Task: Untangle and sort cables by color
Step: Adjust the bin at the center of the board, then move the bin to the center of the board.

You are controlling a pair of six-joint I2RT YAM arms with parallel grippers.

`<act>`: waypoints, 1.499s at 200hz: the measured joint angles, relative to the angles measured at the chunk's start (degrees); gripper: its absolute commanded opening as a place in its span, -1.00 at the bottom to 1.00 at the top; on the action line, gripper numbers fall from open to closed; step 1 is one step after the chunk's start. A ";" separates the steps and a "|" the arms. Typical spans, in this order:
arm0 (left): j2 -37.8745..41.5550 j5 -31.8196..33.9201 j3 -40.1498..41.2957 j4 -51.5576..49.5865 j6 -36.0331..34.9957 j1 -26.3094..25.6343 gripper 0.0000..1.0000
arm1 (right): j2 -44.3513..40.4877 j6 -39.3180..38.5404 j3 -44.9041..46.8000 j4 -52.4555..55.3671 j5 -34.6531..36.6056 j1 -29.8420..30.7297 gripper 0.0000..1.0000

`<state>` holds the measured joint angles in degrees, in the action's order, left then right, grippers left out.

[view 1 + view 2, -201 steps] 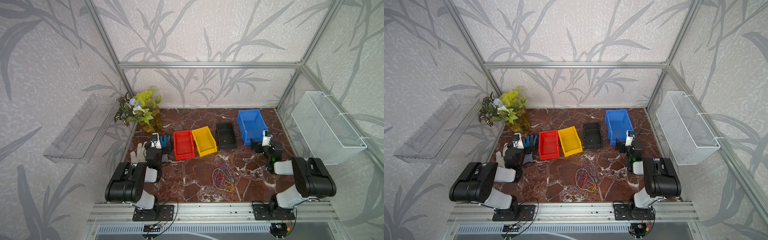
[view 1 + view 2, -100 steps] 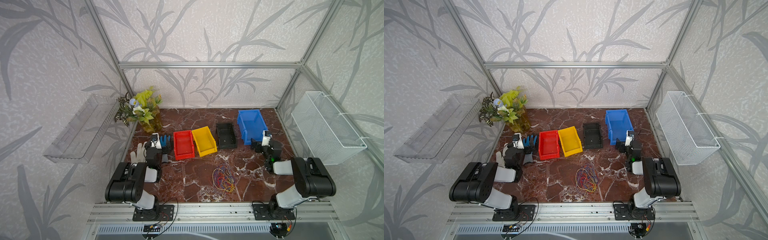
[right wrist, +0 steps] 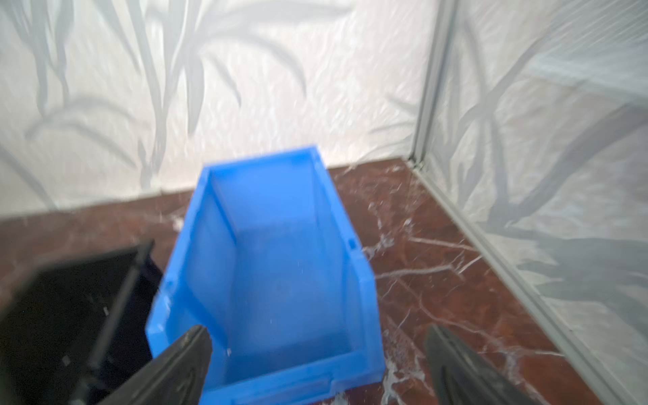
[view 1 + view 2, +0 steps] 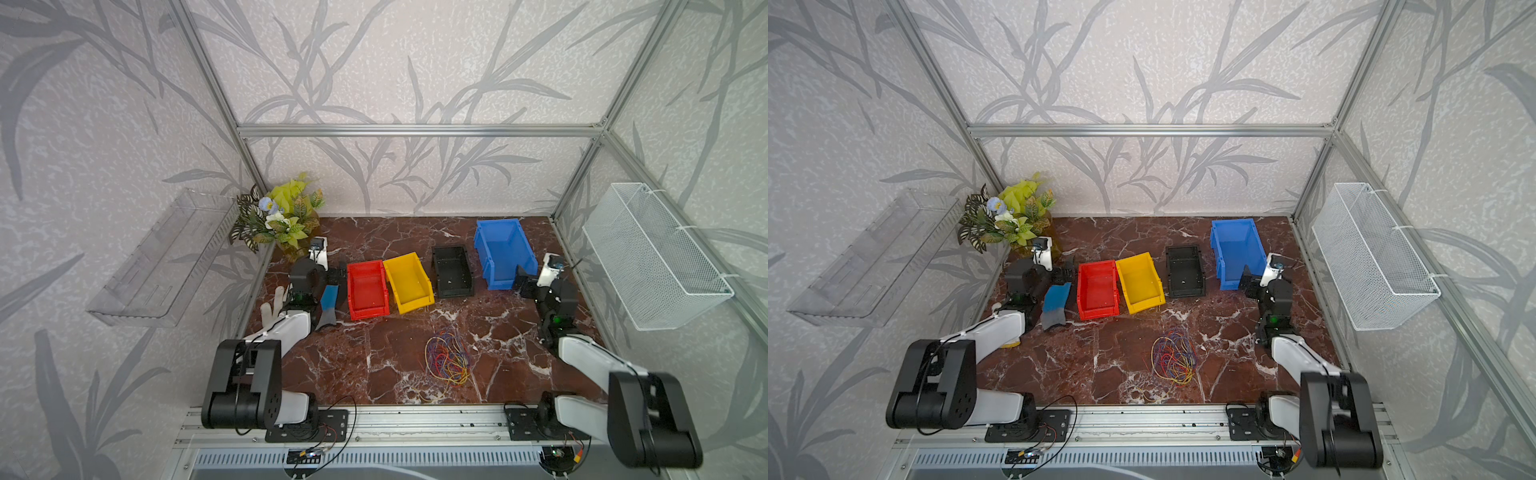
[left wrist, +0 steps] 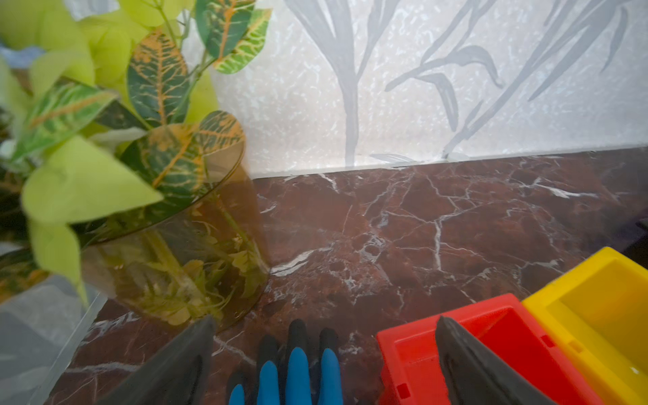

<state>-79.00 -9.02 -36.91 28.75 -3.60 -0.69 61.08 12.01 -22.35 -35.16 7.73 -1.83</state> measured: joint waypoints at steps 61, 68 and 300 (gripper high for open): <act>0.68 -13.73 -10.32 -30.21 0.66 -0.13 1.00 | -10.08 10.12 -18.56 31.21 -5.55 0.74 0.98; 0.66 -14.03 -10.36 -31.89 0.92 -0.33 1.00 | -8.09 10.12 -20.57 34.67 -5.09 2.05 0.98; -23.93 1.16 -32.33 -49.70 22.99 -14.69 0.50 | 55.06 2.93 -73.61 86.12 -4.15 21.16 0.43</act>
<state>-102.94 -7.86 -69.23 -20.95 19.40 -15.38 116.14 14.94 -95.96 50.96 3.57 19.33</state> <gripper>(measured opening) 0.758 0.777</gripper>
